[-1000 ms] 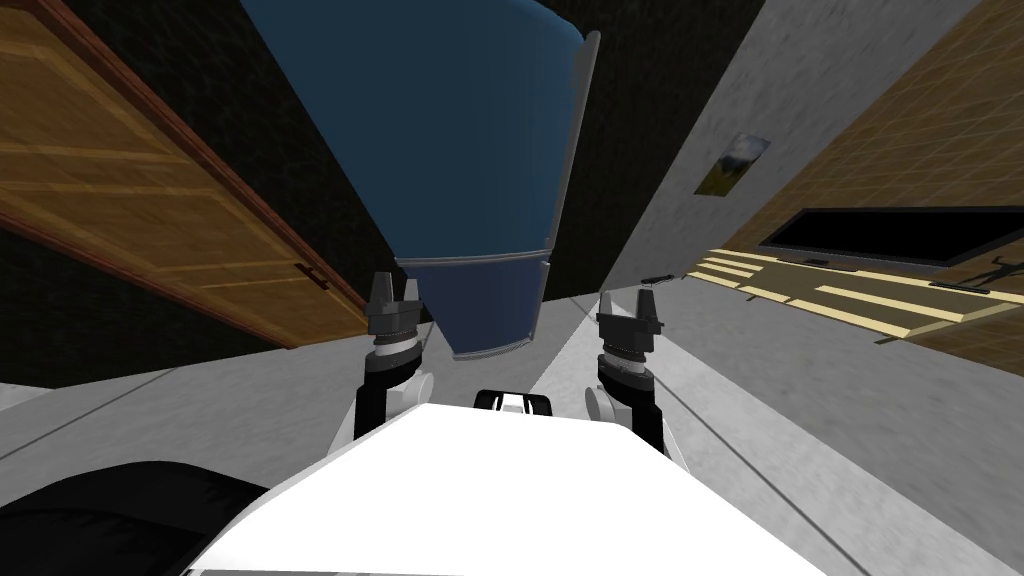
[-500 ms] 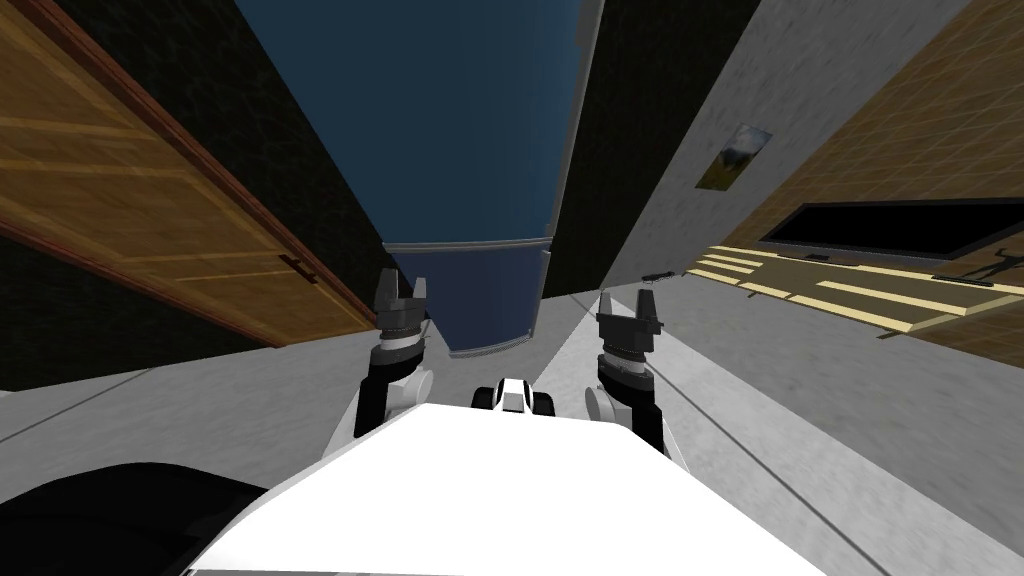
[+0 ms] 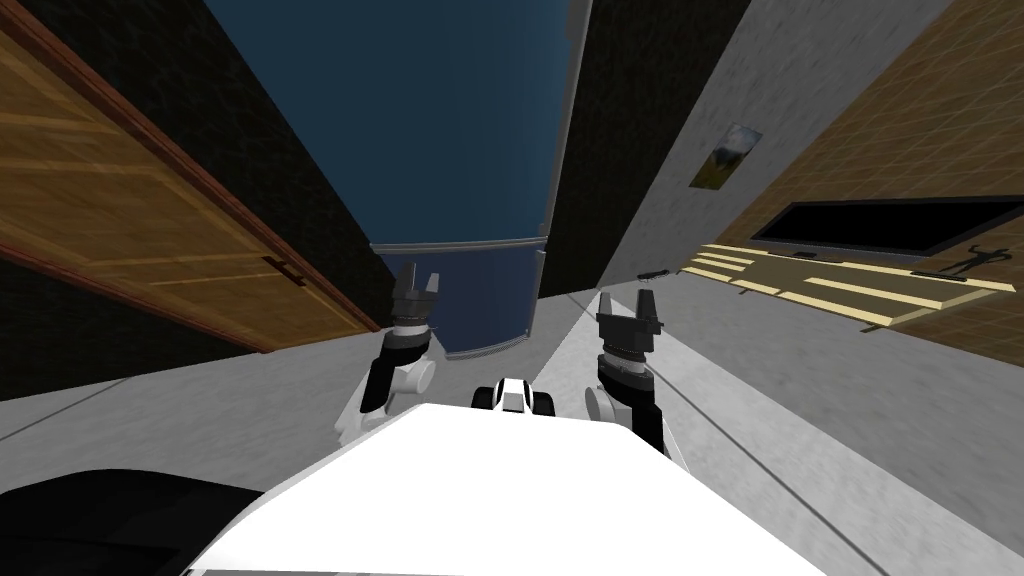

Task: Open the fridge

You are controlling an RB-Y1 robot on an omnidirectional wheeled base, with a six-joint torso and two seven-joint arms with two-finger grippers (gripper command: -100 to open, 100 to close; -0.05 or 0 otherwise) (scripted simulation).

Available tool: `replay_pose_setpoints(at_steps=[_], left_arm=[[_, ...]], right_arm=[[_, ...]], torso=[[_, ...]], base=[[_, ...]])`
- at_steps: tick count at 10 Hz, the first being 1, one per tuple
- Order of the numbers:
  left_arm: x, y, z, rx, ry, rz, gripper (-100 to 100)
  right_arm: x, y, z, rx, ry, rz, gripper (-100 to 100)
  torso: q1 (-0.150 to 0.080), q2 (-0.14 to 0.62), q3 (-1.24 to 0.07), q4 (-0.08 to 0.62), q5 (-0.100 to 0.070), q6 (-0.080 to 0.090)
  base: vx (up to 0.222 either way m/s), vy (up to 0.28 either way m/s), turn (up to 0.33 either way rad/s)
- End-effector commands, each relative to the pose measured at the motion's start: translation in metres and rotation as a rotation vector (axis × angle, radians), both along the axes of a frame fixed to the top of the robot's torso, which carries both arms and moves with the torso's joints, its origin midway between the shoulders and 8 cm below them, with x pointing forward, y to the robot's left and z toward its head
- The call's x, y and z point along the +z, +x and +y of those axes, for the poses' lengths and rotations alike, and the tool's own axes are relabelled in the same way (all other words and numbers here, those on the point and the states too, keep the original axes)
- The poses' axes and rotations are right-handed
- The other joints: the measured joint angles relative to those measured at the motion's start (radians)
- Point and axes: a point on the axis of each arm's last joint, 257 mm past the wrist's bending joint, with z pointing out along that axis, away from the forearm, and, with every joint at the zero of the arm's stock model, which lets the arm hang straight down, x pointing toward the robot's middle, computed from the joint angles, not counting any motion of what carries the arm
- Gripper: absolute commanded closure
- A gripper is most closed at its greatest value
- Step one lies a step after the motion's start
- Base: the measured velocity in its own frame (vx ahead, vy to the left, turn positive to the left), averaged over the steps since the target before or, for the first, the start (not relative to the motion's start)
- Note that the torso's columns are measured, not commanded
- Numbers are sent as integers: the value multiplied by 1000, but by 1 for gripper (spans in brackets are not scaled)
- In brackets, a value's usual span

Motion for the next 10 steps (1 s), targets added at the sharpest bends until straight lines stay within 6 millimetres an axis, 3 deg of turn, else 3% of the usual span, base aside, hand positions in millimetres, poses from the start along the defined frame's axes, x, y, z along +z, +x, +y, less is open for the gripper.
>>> replay_pose_setpoints(at_steps=[1,6,10], left_arm=[[-4,29,-7,-65,1,54,-100],[7,53,-20,-135,24,73,-100],[12,89,-36,-210,63,144,-100]], right_arm=[[0,0,0,0,0,0,0],[0,0,0,0,0,0,0],[0,0,0,0,0,0,0]], torso=[[-1,-1,-1,0,0,0],[0,0,0,0,0,0],[-1,-1,-1,0,0,0]], base=[[47,-53,-83],[25,-37,-33],[38,-46,-52]])
